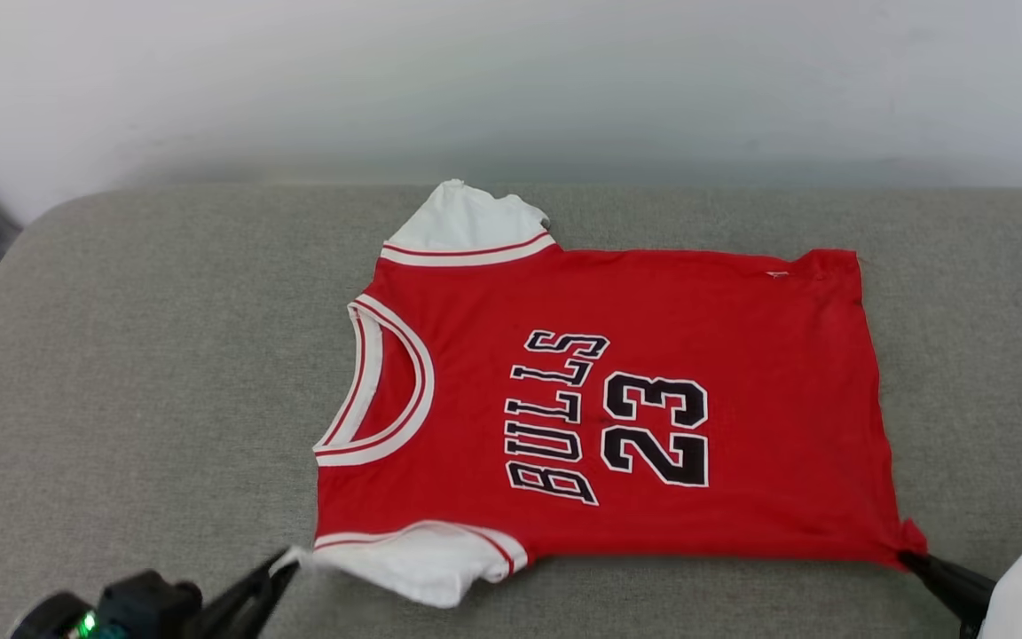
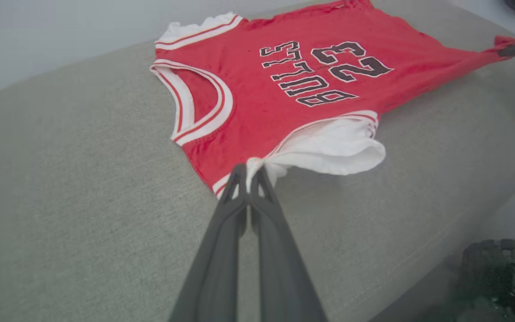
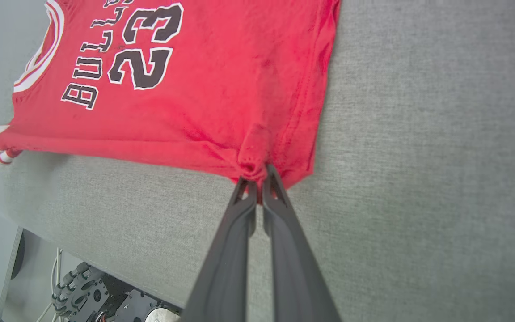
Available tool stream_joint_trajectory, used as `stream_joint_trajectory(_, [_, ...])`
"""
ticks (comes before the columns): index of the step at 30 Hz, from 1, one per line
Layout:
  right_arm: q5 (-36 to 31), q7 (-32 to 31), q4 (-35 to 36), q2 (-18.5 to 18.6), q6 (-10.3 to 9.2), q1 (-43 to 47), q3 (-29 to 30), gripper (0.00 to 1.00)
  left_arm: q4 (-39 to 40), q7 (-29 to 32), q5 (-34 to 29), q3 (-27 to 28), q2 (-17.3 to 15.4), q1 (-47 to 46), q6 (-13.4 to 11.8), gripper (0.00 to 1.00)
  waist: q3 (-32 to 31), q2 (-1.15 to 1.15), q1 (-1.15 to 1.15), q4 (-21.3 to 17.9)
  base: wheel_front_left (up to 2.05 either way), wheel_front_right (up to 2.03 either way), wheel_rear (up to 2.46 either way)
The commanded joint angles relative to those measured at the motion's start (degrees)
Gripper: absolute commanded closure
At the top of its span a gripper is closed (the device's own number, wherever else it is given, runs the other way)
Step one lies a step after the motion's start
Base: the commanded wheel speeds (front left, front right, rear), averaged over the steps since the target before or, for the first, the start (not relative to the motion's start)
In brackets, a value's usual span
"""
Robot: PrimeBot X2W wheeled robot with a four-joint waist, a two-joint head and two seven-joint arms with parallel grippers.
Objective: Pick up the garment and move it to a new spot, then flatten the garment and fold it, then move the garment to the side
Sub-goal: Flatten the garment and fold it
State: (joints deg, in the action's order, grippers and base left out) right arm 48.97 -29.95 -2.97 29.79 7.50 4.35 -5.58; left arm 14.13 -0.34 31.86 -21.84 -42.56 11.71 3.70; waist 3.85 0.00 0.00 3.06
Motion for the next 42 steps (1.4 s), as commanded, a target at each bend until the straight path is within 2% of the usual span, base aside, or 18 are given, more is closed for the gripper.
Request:
stream_joint_trajectory(1, [0.44,-0.29,0.92,-0.36,-0.02,-1.39,0.65,1.0,0.29,-0.93,-0.18,0.76,0.13,-1.7,-0.22,1.0,0.79,0.0,0.0,-0.22,0.0,0.0,0.0])
stream_joint_trajectory(6, [0.68,-2.09,2.86,-1.09,-0.02,-4.26,2.31,1.0,-0.12,-2.04,-0.65,2.16,0.49,-7.22,0.26,1.0,3.45,0.0,0.0,-0.73,0.0,0.0,0.0])
stream_joint_trajectory(11, [-1.71,-3.62,2.84,-1.92,-0.02,-8.67,2.21,1.0,-2.38,-1.15,-1.92,1.24,1.35,-14.01,1.04,1.0,7.01,0.0,0.0,-1.37,0.0,0.0,0.0])
stream_joint_trajectory(23, [-7.36,-4.66,-2.23,-4.54,-0.02,-18.97,0.98,1.0,-14.74,-1.96,-2.21,-2.0,3.45,-29.04,3.22,1.0,13.8,0.0,0.0,-2.03,0.0,0.0,0.0])
stream_joint_trajectory(34, [-10.45,-3.76,-7.33,-5.62,-0.02,-23.41,-0.99,1.0,-26.85,-2.24,-0.6,-6.47,6.48,-36.57,3.63,1.0,15.2,0.0,0.0,-2.03,0.0,0.0,0.0])
stream_joint_trajectory(35, [-10.84,-3.47,-7.62,-5.7,-0.02,-23.73,-1.28,0.05,-27.94,-2.32,-0.6,-6.86,6.87,-37.05,3.65,0.0,15.01,0.0,0.0,-2.04,0.0,0.0,0.0])
stream_joint_trajectory(36, [-11.09,-3.34,-7.89,-5.92,-0.02,-23.83,-1.61,0.0,-29.07,-2.79,-0.33,-6.81,7.45,-37.6,3.66,0.0,14.76,0.0,0.0,-2.07,0.0,0.0,0.0])
stream_joint_trajectory(39, [-11.85,-2.61,-8.08,-6.05,-0.02,-24.13,-2.33,0.0,-32.14,-4.21,0.02,-6.92,8.98,-38.35,3.57,0.0,13.55,0.0,0.0,-2.22,0.0,0.0,0.0])
stream_joint_trajectory(42, [-13.34,-2.57,-7.24,-5.64,-0.02,-24.08,-3.42,0.0,-34.02,-6.2,0.32,-6.14,10.16,-38.36,2.09,0.0,12.08,0.0,0.0,-2.4,0.0,0.0,0.0])
